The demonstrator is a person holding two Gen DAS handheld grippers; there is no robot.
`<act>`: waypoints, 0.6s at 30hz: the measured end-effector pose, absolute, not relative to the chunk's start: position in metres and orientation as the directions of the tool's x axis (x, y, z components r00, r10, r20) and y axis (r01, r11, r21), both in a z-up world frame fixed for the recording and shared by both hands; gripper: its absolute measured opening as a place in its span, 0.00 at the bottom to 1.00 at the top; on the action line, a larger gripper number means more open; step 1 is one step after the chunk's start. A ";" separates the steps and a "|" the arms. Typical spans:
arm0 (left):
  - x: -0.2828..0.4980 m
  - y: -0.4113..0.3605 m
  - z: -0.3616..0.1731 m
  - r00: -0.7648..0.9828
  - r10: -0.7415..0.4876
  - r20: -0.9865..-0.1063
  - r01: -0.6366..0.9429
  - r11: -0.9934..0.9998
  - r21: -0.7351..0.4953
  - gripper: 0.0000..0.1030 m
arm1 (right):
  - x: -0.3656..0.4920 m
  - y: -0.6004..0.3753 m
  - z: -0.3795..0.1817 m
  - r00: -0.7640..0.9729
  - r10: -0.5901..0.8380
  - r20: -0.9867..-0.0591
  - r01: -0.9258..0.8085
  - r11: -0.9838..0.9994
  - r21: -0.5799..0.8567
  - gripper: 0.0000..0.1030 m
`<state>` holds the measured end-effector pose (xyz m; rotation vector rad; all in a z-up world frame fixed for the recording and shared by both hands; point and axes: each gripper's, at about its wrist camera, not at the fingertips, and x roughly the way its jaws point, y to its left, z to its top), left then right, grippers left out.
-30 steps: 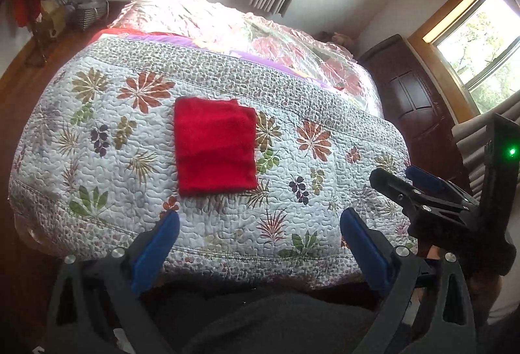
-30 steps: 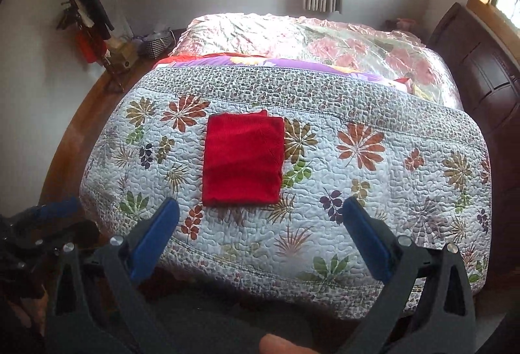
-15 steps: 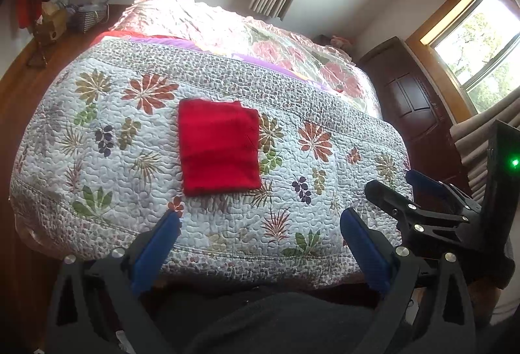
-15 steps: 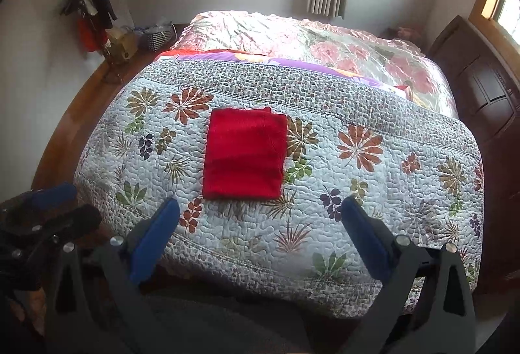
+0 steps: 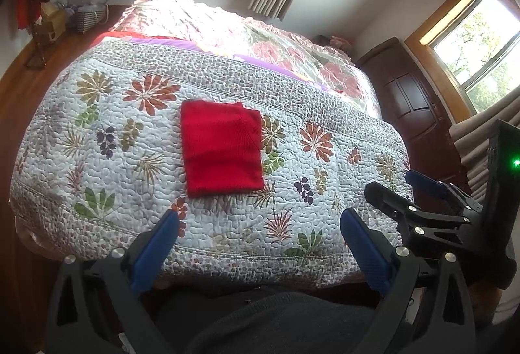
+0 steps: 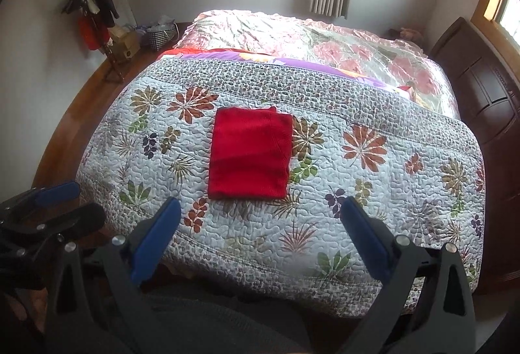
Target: Fold small clothes
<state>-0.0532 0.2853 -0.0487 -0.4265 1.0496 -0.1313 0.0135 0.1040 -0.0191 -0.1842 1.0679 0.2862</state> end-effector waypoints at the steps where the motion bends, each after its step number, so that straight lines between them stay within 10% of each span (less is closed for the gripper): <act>1: -0.054 0.286 -0.049 0.498 -0.305 -0.812 -0.096 0.911 -0.401 0.96 | 0.014 0.104 -0.019 0.450 0.142 -0.882 -0.319 0.948 -0.010 0.95; 18: -0.061 0.284 -0.046 0.492 -0.296 -0.818 -0.079 0.921 -0.381 0.96 | 0.009 0.103 -0.013 0.470 0.145 -0.871 -0.308 0.951 -0.008 0.96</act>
